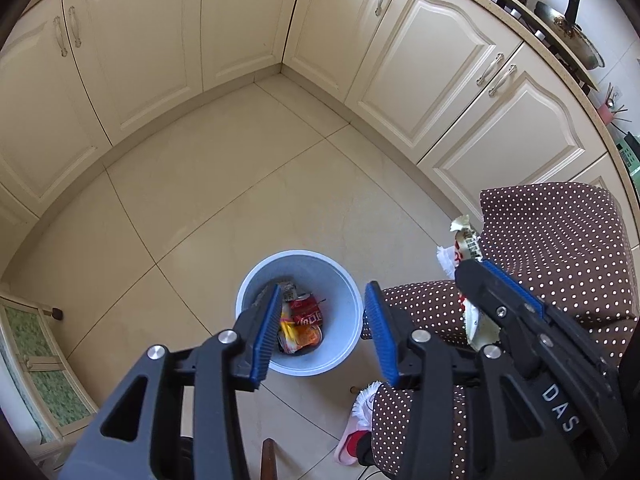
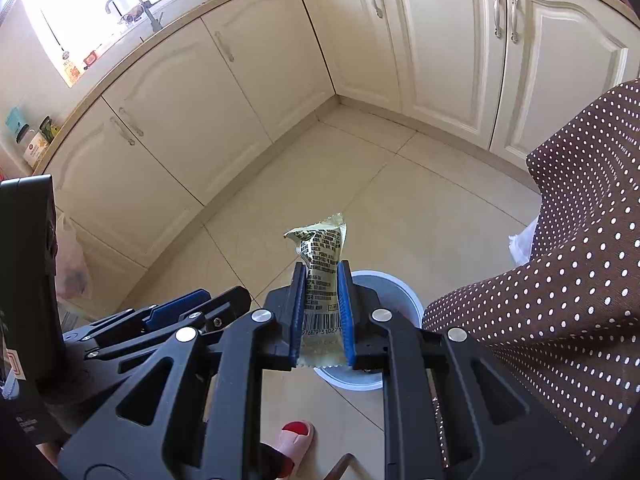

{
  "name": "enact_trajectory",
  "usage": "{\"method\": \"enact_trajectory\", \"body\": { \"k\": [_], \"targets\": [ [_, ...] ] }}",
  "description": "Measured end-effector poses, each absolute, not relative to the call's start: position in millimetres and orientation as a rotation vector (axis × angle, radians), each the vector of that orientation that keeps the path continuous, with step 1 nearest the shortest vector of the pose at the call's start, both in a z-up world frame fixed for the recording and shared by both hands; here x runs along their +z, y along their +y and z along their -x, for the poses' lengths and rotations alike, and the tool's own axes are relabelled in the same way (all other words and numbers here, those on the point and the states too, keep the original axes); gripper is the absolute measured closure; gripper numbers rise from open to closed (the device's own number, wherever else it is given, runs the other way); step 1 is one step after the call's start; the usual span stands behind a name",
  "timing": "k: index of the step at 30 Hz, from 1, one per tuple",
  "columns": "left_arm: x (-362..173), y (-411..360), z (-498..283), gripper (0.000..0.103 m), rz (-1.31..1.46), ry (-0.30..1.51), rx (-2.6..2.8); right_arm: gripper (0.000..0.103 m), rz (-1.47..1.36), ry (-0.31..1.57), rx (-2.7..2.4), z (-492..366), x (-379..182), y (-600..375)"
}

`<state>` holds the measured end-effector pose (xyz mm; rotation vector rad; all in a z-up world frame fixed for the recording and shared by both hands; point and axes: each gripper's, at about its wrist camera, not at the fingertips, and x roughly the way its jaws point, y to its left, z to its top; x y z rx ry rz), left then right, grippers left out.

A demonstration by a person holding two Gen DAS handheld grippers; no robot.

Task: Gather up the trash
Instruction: 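Open the left tool to drop the yellow packet into the bin, then open the right tool to drop the green wrapper into the bin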

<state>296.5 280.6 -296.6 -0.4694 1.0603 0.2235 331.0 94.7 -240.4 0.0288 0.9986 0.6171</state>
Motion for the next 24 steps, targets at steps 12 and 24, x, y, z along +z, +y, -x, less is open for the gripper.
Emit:
{"method": "enact_trajectory", "body": {
  "k": [12,24],
  "targets": [
    [-297,285,-293,0.06,0.48,1.06,0.251,0.084,-0.033,1.004,0.62,-331,-245,100],
    [-297,289,-292,0.06,0.479,1.056,0.269,0.083,-0.04,0.991,0.618,-334,-249,107]
  ]
}}
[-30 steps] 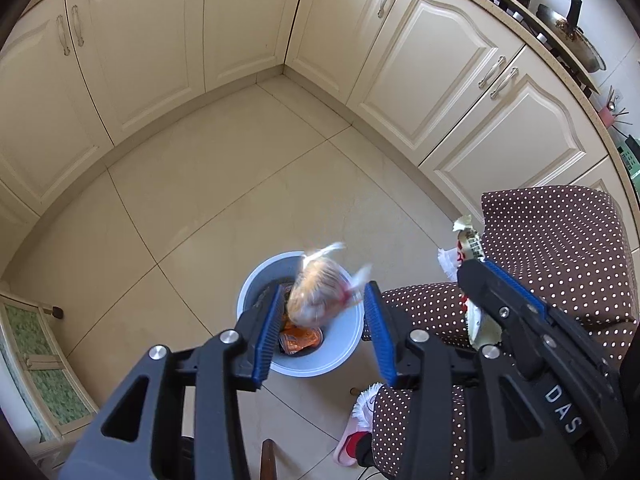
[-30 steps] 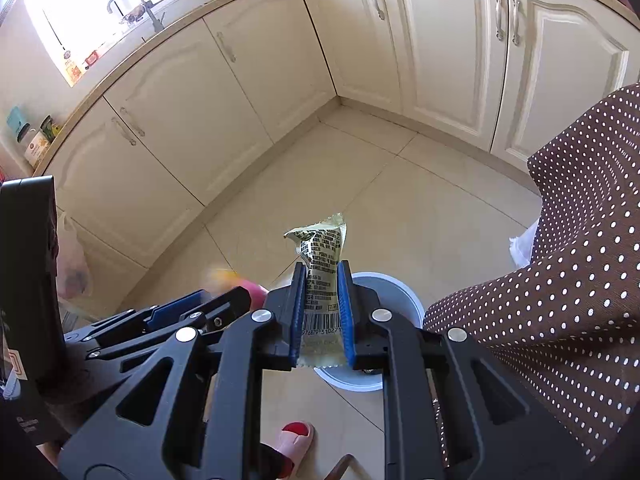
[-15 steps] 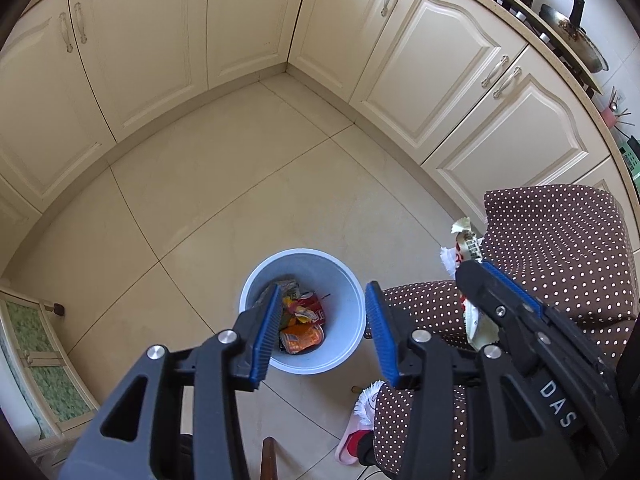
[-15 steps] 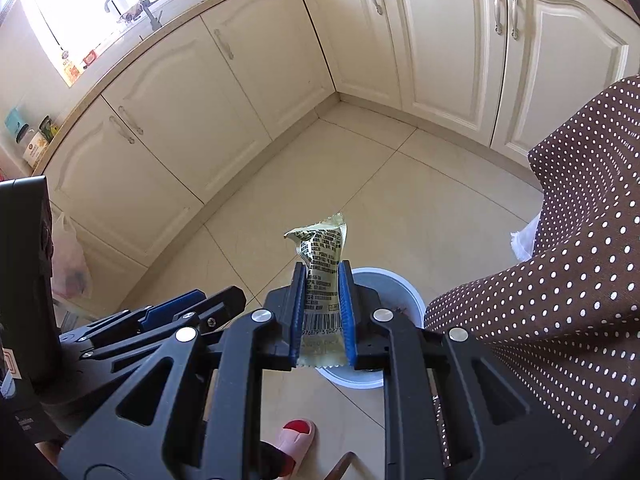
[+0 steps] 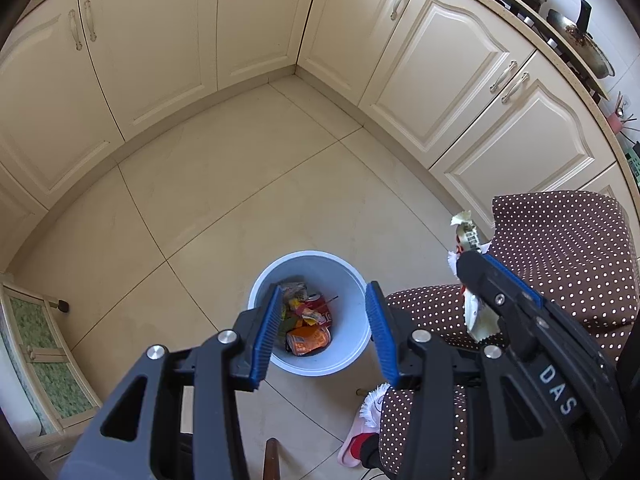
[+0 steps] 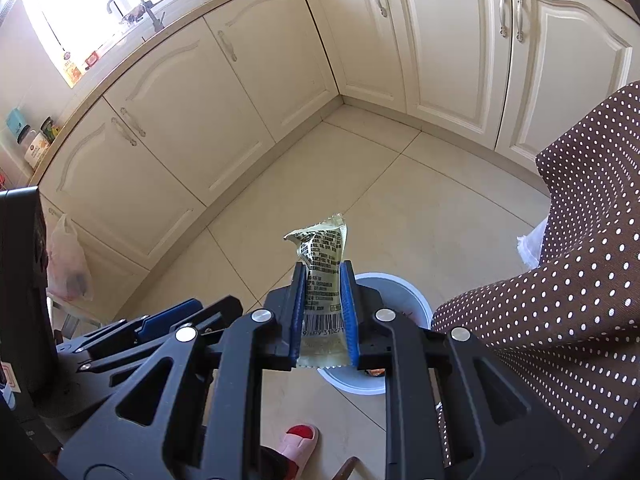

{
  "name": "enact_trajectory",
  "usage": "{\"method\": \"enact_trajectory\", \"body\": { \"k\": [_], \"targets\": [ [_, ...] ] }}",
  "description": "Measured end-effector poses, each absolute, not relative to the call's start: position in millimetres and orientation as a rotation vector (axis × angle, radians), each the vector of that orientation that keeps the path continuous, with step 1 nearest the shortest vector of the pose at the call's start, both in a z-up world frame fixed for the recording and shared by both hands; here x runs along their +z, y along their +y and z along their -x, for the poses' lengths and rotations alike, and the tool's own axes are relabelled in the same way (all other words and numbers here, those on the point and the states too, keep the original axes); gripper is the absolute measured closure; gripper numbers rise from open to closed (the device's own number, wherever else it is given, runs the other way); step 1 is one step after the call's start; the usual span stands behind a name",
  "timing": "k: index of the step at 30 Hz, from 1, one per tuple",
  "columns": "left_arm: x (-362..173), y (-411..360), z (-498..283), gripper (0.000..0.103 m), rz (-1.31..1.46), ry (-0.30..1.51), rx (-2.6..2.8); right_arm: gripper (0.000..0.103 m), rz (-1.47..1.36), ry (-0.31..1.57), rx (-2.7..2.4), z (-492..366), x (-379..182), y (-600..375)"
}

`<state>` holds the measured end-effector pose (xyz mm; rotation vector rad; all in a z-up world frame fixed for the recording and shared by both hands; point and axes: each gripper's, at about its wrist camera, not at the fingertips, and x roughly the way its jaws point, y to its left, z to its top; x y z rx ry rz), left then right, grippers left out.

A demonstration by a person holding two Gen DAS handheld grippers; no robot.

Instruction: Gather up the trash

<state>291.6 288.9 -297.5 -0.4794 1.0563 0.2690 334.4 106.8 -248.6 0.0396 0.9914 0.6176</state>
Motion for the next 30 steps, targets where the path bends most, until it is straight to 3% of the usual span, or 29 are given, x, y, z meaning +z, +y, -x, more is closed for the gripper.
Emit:
{"method": "enact_trajectory", "body": {
  "k": [3,6,7,14,30],
  "targets": [
    [-296,288,-291,0.06,0.478,1.055,0.273,0.079,-0.051,0.991,0.614,-338,-250,104],
    [-293,289,-290,0.06,0.475,1.052,0.275,0.061,-0.054,0.982,0.604,-340,-248,99],
    [-292,288,-289,0.06,0.472,1.048,0.275,0.06,-0.056,0.977,0.601,-340,-246,98],
    [-271,280,-278,0.06,0.448,1.013,0.274,0.06,-0.05,0.928,0.58,-330,-226,83],
    [-150,214,-184,0.042,0.298,0.727,0.302,0.051,-0.01,0.666,0.436,-234,-120,-3]
  ]
}}
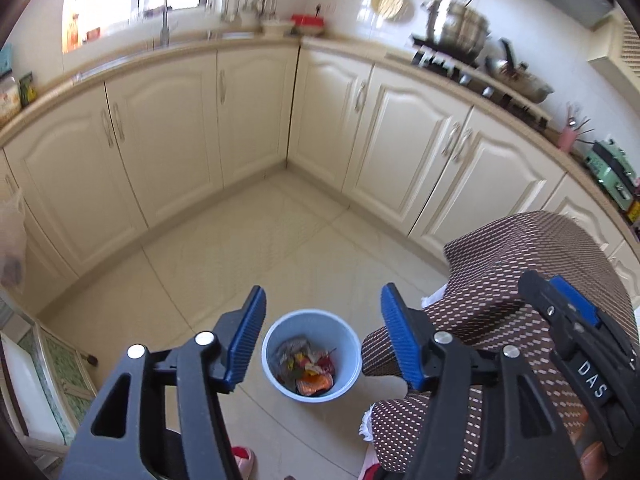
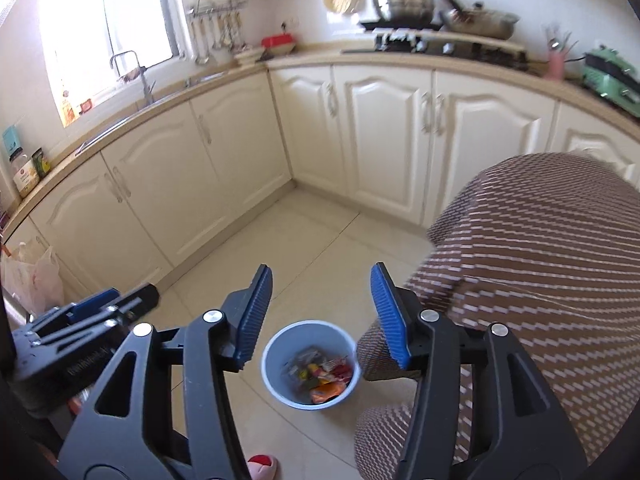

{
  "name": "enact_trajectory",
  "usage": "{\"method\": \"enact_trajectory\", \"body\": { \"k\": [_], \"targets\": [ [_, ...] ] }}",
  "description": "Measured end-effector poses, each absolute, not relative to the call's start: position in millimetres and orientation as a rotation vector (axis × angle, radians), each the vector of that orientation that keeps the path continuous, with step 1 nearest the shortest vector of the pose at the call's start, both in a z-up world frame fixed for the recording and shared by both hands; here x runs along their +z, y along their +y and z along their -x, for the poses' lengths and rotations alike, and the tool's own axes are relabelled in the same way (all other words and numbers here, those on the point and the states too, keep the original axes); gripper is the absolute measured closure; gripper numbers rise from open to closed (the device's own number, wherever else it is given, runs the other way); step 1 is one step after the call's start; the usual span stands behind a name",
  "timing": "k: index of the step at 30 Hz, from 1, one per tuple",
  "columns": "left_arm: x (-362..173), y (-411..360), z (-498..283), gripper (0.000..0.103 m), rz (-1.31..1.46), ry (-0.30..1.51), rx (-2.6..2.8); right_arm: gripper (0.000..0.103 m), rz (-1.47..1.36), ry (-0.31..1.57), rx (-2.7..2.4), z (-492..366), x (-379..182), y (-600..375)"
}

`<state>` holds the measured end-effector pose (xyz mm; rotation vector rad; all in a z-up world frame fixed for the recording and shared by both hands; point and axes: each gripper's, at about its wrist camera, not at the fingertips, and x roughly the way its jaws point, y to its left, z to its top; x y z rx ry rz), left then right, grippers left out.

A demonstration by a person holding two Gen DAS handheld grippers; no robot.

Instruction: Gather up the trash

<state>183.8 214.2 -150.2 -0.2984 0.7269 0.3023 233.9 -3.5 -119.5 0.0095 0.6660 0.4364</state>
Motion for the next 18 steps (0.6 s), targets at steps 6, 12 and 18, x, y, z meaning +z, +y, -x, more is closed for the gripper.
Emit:
{"method": "enact_trajectory", "body": {
  "k": [6,12,18],
  "targets": [
    [-107,170,-135,0.033,0.227,0.604,0.264,0.038,-0.002,0.567,0.39,-180,-84,-39],
    [-78,133,-88,0.032,0.183,0.519,0.215,0.032,-0.008,0.486,0.335,-131,-61,-75],
    [-61,105,-42,0.025,0.138,0.433,0.207,0.029,-0.028,0.396,0.302,-83,-45,-105]
  ]
}}
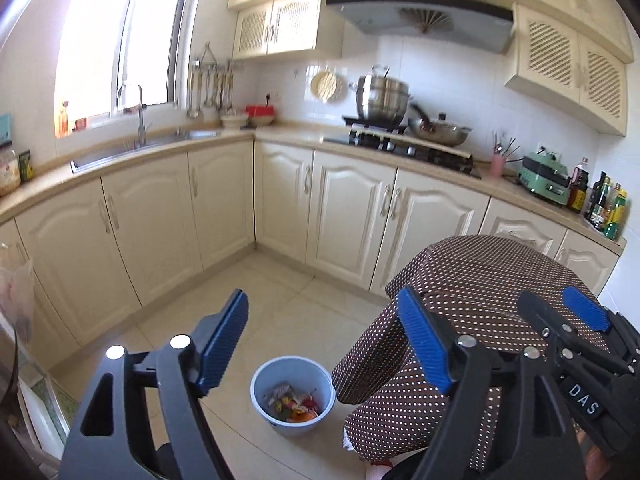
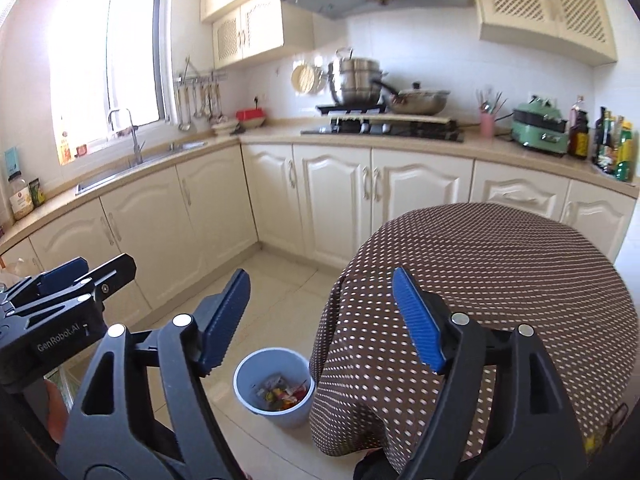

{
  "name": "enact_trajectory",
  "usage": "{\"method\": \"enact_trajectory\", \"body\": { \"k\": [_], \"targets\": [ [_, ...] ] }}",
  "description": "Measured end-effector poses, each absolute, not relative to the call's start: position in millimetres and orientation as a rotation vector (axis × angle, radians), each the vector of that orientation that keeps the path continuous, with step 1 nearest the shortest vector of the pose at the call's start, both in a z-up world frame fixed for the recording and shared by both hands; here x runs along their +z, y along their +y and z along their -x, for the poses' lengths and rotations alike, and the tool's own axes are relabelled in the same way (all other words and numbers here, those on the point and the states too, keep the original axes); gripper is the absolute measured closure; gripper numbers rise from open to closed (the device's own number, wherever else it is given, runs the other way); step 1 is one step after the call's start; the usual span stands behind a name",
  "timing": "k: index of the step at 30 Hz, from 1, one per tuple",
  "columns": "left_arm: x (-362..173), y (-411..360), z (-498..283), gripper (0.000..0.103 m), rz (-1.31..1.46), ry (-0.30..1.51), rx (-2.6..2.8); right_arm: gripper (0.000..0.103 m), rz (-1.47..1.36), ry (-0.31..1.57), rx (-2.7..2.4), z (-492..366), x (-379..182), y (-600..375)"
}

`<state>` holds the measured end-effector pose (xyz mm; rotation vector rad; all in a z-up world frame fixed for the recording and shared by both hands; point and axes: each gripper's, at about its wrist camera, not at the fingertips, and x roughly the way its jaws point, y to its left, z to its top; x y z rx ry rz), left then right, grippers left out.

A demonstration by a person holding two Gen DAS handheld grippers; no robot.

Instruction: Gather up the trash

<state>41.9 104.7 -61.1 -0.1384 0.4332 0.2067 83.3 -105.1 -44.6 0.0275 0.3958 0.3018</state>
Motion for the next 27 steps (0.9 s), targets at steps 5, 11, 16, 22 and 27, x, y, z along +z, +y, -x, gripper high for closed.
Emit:
{"method": "enact_trajectory", "body": {
  "k": [5,11,16,22,27],
  "targets": [
    [-46,87,-6,0.021,0.108,0.357,0.199,0.027,-0.022,0.33,0.292,-52,-34,-118],
    [-34,73,14,0.02,0.087,0.302,0.2,0.026,-0.023,0.259,0.278,-24,-22,-128],
    [-26,61,30,0.02,0.069,0.251,0.199,0.025,-0.026,0.206,0.266,-6,-15,-137],
    [-21,52,41,0.02,0.058,0.221,0.189,0.024,-0.027,0.165,0.255,9,-11,-142],
    [-21,45,43,0.02,0.044,0.215,0.185,0.022,-0.031,0.152,0.252,14,-10,-144]
  ]
}}
